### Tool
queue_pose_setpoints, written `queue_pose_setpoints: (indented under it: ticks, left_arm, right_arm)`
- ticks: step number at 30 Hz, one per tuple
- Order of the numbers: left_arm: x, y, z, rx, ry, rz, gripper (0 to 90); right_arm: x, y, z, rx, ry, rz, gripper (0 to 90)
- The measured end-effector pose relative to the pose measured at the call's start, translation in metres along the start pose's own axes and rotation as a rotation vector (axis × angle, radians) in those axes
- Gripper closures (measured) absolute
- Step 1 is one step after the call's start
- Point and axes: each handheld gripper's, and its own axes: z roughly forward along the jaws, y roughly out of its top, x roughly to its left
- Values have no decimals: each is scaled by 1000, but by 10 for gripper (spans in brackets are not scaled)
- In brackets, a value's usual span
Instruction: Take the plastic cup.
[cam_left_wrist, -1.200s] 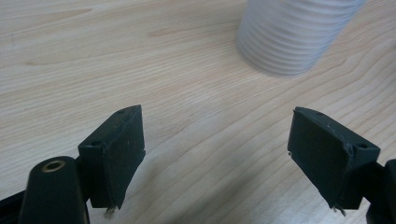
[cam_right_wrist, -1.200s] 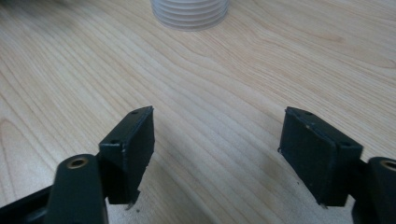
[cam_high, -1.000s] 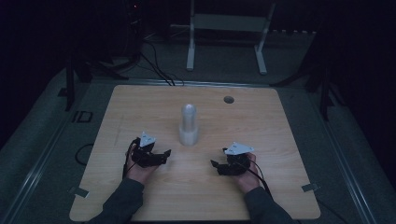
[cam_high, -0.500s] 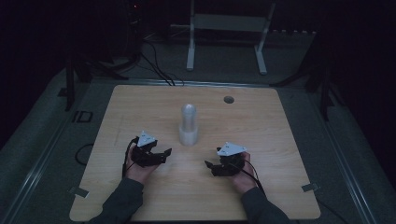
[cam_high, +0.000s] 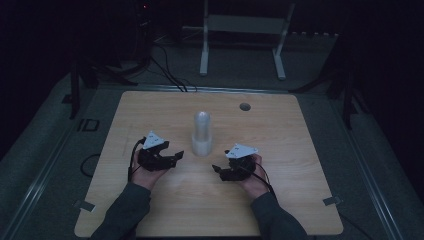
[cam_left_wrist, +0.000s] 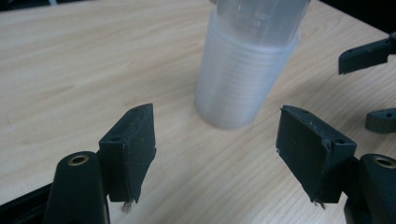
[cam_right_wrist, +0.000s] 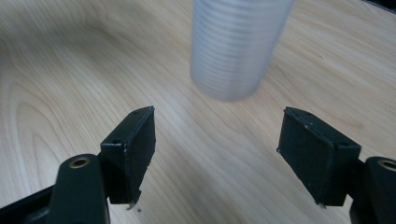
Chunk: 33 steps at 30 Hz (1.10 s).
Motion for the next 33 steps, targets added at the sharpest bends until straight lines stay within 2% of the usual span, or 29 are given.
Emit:
queue_pose_setpoints:
  ticks: [4,12,16,18,23,33]
  left_arm:
    - [-2,11,0,8,-8,11,283]
    - [-8,37,0,-3,-23,59,283]
    - [-10,45,0,-11,-23,75,282]
    - [-11,55,0,-23,-23,89,281]
    - [-13,64,3,-30,-15,98,254]
    - [-16,82,11,-43,-38,121,254]
  right_arm:
    - [0,7,4,-2,-4,-4,328]
    - [-3,22,9,-31,3,18,346]
    - [-4,25,13,-27,8,15,320]
    - [-5,29,16,-30,15,16,295]
    - [-7,35,18,-28,37,19,313]
    - [-10,38,24,-33,32,28,312]
